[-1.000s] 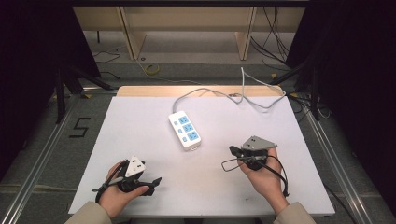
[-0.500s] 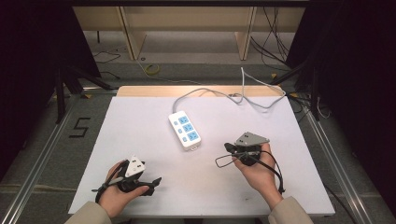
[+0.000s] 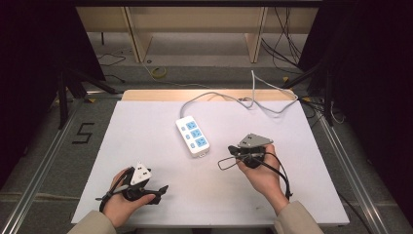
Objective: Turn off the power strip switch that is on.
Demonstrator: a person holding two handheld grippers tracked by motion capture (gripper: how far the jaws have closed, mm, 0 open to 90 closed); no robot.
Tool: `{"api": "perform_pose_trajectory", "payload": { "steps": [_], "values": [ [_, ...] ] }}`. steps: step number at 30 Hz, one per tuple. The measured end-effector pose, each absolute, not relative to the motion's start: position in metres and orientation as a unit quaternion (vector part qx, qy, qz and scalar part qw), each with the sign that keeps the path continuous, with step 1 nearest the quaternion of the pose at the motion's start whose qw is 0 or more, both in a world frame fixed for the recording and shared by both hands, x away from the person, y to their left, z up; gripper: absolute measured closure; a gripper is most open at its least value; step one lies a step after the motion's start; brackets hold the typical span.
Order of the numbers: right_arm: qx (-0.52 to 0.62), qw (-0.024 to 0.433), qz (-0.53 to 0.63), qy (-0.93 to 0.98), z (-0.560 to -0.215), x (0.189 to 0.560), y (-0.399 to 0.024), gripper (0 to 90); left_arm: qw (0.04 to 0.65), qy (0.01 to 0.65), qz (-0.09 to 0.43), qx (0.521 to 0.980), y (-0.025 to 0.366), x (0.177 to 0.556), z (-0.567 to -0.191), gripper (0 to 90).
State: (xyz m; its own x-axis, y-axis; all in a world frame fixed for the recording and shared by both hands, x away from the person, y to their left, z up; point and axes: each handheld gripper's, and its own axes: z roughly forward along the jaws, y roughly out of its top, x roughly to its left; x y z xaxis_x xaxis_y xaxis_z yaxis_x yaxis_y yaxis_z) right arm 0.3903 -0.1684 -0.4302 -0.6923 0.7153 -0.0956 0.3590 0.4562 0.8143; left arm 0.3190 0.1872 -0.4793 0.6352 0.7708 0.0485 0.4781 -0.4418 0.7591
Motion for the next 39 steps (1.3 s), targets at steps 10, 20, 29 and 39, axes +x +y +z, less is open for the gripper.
{"api": "perform_pose_trajectory", "payload": {
  "steps": [10,20,29,39],
  "values": [
    [0.322,0.218,0.407,0.827,-0.429,0.399,-0.158,90.0,0.370,0.377,0.198,0.826,0.186,0.319,-0.480,15.7],
    [0.321,0.217,0.405,0.829,-0.427,0.407,-0.149,90.0,0.368,0.375,0.199,0.827,0.187,0.319,-0.479,15.7],
    [0.317,0.213,0.403,0.832,-0.427,0.413,-0.140,90.0,0.369,0.375,0.200,0.826,0.187,0.319,-0.479,15.7],
    [0.315,0.208,0.399,0.836,-0.427,0.420,-0.129,90.0,0.368,0.372,0.201,0.828,0.187,0.319,-0.479,15.7]
  ]
}}
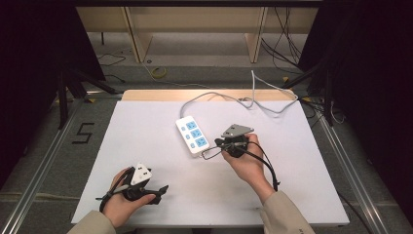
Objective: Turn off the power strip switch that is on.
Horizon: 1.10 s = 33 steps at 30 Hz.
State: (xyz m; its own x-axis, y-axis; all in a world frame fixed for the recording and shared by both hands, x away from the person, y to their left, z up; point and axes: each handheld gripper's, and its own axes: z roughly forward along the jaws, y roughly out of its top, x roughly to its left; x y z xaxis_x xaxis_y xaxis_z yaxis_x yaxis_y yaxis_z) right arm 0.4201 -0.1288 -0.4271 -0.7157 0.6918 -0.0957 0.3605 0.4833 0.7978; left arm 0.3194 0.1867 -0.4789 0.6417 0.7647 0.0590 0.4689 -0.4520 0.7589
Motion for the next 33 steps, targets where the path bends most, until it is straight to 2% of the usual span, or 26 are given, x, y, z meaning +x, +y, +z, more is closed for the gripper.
{"api": "perform_pose_trajectory", "payload": {
  "steps": [33],
  "values": [
    [0.308,0.198,0.390,0.845,-0.425,0.438,-0.110,90.0,0.368,0.372,0.201,0.828,0.186,0.320,-0.479,15.7]
  ]
}}
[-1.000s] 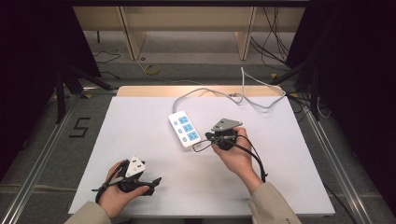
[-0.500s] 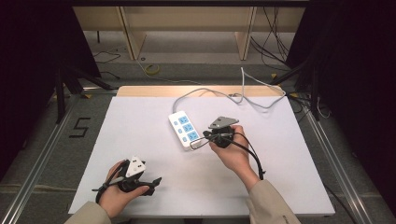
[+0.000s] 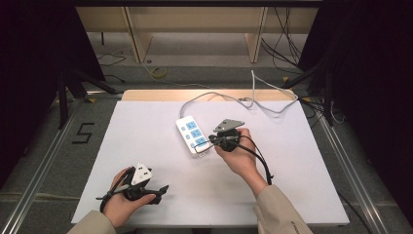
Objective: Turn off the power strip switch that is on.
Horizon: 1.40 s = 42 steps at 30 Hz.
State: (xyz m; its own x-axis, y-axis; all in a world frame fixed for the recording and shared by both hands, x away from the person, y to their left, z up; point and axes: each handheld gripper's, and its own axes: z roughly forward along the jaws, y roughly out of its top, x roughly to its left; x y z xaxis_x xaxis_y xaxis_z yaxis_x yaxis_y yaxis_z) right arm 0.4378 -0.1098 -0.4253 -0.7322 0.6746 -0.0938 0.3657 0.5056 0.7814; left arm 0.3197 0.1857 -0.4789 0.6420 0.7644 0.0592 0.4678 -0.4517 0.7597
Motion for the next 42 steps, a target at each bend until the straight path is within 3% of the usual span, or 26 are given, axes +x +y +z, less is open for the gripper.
{"api": "perform_pose_trajectory", "payload": {
  "steps": [42],
  "values": [
    [0.305,0.187,0.380,0.853,-0.419,0.458,-0.080,90.0,0.369,0.372,0.198,0.828,0.185,0.320,-0.479,15.7]
  ]
}}
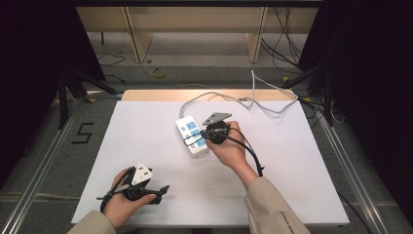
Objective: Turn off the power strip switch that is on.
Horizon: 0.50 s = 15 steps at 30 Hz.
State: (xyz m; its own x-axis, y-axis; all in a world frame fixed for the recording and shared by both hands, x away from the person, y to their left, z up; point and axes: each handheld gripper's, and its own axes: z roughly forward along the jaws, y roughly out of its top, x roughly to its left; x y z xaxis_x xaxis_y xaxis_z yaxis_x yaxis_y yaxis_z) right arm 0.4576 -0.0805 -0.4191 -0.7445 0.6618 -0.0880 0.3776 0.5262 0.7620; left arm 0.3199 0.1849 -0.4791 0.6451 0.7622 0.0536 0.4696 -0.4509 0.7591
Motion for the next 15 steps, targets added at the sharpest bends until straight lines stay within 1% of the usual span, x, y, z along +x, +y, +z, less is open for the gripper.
{"api": "perform_pose_trajectory", "payload": {
  "steps": [15],
  "values": [
    [0.305,0.186,0.377,0.855,-0.4173,0.4664,-0.0728,90.0,0.371,0.373,0.198,0.827,0.1847,0.3199,-0.4791,15.7]
  ]
}}
